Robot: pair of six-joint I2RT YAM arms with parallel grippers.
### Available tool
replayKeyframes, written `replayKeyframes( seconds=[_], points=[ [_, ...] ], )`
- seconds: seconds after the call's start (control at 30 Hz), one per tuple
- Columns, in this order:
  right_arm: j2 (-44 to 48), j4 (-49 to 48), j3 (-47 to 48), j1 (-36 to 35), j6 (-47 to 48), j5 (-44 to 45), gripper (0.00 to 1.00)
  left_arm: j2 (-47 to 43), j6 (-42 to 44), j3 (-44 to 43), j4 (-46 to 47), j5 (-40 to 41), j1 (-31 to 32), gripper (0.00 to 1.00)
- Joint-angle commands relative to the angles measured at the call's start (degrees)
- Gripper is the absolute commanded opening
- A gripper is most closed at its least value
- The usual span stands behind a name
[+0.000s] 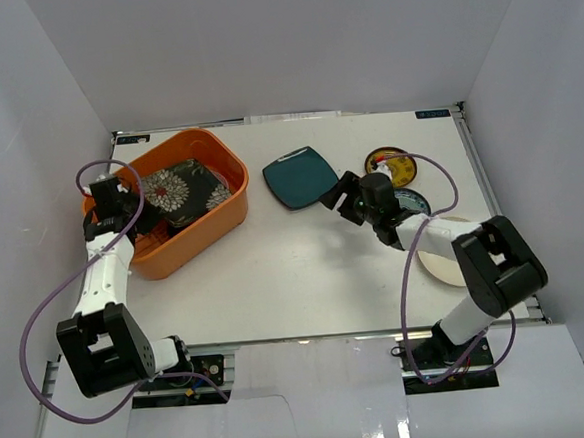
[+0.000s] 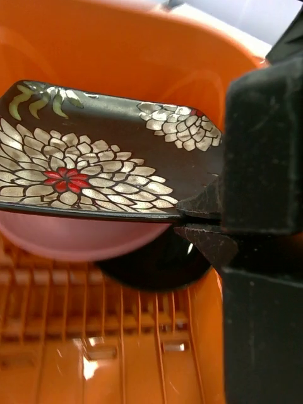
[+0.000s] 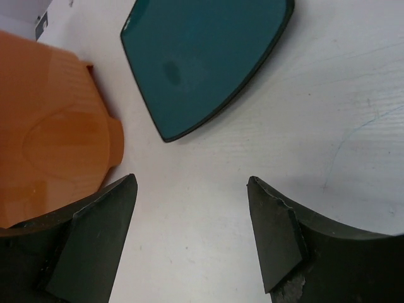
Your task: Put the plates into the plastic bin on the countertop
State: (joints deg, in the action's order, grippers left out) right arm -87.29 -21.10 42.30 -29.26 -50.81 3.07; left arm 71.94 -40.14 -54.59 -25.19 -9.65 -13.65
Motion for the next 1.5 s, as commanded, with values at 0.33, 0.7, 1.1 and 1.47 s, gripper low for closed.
replayKeyframes(
  seconds=[0.33, 0.7, 1.1, 1.47],
  points=[
    [-22.12, -17.39, 7.52, 3.67, -15.19, 4.31, 0.76, 1.18, -1.69, 4.66, 7.61, 4.56, -0.76, 0.23],
    [-33.9, -20.38, 13.86, 4.91, -22.04, 4.84, 0.58, -9.62, -0.12, 0.45, 6.13, -0.54, -0.68, 0.98],
    [-24.44, -30.48, 6.93, 6.14, -22.24, 6.16, 0.08, -18.85, 0.33, -1.56, 4.0, -13.34, 0.2, 0.97],
    [10.51, -28.38, -8.01, 10.71, -17.67, -0.16, 0.08, -11.85, -3.18, -8.17, 5.31, -14.9, 37.24, 0.95]
  ],
)
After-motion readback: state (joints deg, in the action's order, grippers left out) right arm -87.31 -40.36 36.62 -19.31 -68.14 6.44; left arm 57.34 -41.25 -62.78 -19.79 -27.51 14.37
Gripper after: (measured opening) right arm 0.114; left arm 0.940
